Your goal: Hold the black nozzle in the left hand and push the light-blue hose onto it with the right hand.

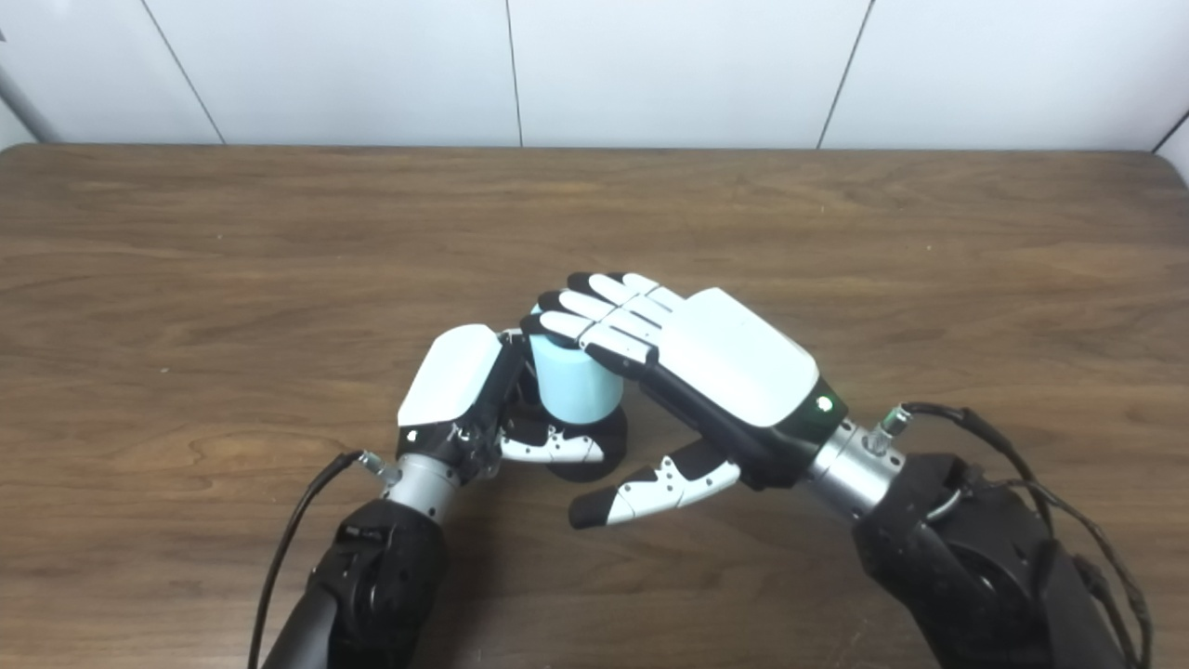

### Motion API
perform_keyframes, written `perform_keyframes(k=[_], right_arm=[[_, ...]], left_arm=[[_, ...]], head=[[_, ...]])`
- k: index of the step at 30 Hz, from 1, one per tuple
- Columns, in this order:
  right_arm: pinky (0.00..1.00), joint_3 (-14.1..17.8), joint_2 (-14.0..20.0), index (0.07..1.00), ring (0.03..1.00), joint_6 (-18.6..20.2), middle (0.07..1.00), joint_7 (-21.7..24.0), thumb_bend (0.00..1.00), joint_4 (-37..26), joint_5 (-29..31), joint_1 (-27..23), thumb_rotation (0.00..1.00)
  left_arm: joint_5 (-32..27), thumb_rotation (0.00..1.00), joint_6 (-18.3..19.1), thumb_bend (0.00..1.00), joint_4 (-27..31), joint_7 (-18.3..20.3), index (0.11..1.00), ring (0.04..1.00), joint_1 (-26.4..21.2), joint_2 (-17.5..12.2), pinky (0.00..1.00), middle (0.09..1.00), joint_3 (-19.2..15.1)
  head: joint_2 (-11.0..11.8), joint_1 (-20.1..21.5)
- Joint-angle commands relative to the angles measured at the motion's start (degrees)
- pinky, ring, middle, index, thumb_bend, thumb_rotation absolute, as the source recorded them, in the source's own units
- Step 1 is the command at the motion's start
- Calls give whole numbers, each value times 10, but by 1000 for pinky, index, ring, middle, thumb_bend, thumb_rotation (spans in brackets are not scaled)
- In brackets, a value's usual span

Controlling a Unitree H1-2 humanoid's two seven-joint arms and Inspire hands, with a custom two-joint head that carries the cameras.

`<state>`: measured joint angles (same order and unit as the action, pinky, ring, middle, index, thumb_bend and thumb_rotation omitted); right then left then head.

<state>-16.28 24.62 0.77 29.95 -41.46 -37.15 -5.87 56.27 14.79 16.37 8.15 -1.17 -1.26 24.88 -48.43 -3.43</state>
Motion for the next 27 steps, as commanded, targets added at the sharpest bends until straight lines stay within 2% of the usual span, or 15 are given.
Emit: perform_keyframes(k=[1,7,15,27], right_arm=[[921,8,14,887,926,14,904,31,583,-9,6,-10,1000],[899,30,6,884,932,25,908,35,619,-27,22,-25,1000],[924,63,0,917,971,46,962,41,581,-41,52,-37,1000],[938,72,-4,925,982,48,967,40,539,-42,63,-50,1000]], left_arm=[[3,0,2,503,-1,-4,514,427,-4,3,396,463,-3],[4,0,3,500,-2,-4,523,410,-4,4,375,436,-2],[6,0,2,500,-4,-6,521,413,-5,4,356,426,0],[4,0,3,501,-4,-5,521,415,-6,5,376,438,0]], head=[[-1,0],[1,-2],[1,-5],[-1,-5]])
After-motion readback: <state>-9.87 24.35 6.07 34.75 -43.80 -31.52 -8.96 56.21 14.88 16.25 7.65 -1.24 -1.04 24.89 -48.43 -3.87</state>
